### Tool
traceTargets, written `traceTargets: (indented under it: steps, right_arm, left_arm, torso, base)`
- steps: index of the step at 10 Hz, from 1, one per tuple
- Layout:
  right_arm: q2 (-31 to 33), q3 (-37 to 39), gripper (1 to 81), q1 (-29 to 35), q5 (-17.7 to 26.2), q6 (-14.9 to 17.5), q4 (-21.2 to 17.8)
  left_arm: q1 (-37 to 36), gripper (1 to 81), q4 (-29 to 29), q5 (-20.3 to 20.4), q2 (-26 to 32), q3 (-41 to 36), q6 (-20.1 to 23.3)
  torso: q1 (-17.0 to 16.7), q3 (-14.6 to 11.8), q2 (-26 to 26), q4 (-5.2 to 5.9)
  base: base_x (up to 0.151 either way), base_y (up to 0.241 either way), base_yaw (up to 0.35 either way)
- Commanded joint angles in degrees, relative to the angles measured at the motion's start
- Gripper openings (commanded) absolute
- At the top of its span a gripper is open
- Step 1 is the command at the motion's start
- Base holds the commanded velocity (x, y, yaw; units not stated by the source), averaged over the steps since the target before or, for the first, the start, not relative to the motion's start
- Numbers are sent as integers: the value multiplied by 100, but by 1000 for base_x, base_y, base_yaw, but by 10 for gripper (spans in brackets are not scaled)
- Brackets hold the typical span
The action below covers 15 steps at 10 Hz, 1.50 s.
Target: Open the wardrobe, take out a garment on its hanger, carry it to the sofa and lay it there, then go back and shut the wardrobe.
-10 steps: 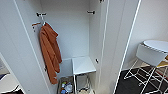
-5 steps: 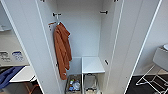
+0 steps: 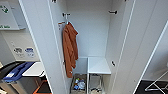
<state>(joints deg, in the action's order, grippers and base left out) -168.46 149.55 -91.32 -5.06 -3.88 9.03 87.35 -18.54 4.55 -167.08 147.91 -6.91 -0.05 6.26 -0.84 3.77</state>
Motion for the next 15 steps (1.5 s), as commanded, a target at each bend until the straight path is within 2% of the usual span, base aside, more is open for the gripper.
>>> traceTargets:
  steps: [1,15]
  right_arm:
    - [56,-7,811,153,304,19,20]
    - [-15,20,811,171,365,19,28]
  left_arm:
    - [-196,811,35,-270,61,-16,-3]
    - [-196,811,61,-226,34,-16,6]
  torso:
    - [5,0,0,0]
    - [5,0,0,0]
  base:
    - [0,0,132]
    - [5,0,-1]
